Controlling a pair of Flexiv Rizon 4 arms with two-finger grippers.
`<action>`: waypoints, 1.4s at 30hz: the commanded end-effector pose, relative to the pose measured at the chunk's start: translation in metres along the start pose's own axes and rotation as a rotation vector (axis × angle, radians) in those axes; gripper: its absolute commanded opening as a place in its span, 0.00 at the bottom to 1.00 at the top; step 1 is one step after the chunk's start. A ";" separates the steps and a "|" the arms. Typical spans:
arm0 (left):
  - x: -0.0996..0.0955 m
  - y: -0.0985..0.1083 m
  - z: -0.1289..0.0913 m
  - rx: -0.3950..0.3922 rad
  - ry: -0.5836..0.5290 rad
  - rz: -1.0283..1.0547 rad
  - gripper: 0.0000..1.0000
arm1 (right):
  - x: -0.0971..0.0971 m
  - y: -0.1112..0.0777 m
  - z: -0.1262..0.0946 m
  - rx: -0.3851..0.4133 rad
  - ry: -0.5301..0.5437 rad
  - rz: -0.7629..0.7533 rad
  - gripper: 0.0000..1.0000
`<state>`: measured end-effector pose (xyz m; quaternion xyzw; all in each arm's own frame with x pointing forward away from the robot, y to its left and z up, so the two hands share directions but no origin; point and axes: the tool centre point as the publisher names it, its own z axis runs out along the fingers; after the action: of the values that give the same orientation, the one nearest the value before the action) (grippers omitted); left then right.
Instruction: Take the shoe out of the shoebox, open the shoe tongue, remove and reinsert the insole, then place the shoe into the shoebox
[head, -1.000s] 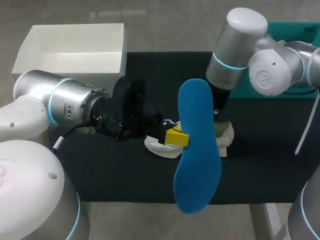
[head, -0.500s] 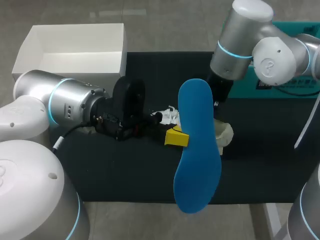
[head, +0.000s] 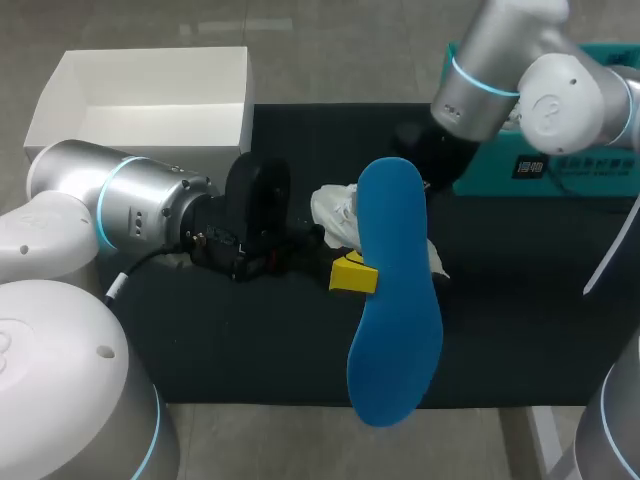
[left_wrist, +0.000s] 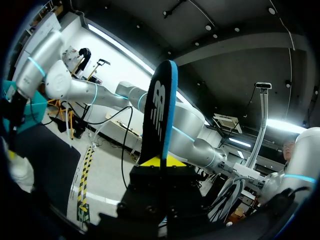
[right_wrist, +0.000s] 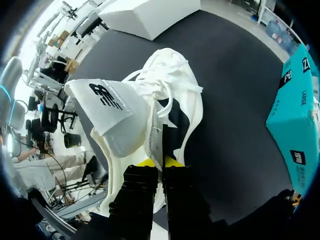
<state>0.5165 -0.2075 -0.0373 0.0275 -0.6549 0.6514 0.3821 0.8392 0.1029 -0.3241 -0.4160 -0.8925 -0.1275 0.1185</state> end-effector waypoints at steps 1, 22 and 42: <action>-0.001 0.001 0.001 0.001 0.001 0.000 0.00 | 0.003 0.006 0.010 -0.171 0.051 0.654 0.00; -0.001 0.001 0.001 0.001 0.001 0.000 0.00 | 0.008 0.024 0.023 -0.158 0.013 0.520 0.00; -0.001 0.001 0.001 0.001 0.001 0.000 0.00 | 0.001 0.039 0.055 -0.175 0.025 0.495 0.00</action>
<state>0.5165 -0.2075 -0.0373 0.0275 -0.6549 0.6514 0.3821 0.8601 0.1420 -0.3644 -0.6289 -0.7480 -0.1760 0.1183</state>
